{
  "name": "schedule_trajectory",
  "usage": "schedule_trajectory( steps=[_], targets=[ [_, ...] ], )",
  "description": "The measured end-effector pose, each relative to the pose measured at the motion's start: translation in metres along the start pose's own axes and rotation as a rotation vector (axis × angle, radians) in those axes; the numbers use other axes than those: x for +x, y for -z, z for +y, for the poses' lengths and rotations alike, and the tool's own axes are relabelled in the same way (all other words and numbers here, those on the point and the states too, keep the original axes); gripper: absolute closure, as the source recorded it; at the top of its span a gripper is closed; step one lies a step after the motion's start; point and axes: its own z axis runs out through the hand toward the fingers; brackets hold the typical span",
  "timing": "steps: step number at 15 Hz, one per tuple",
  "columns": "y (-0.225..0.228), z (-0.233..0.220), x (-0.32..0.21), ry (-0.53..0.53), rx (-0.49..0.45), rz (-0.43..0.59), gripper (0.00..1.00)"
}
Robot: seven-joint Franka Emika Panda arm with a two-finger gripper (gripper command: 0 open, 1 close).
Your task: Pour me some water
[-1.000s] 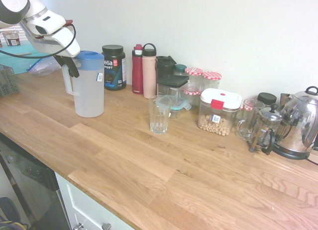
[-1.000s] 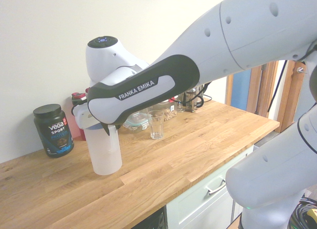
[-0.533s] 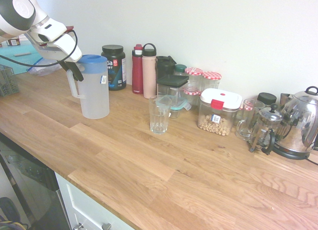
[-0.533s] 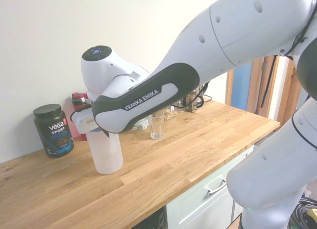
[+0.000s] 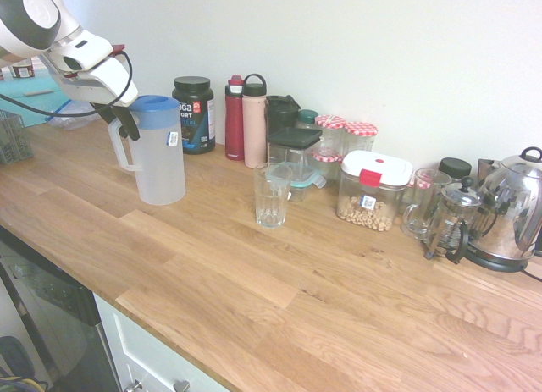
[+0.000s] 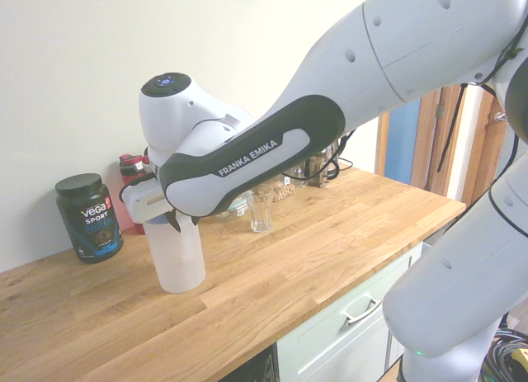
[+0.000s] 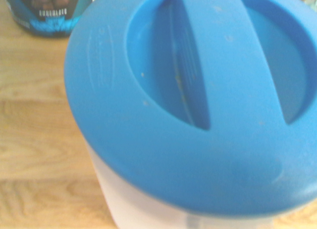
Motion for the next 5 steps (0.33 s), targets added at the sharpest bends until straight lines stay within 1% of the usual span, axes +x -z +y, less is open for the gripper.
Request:
schedule_trajectory(
  steps=[3,5],
  targets=[
    [0.014,0.012,-0.002,0.032,-0.035,-0.089,0.00],
    [0.031,0.029,-0.001,0.069,-0.069,-0.210,0.00]
  ],
)
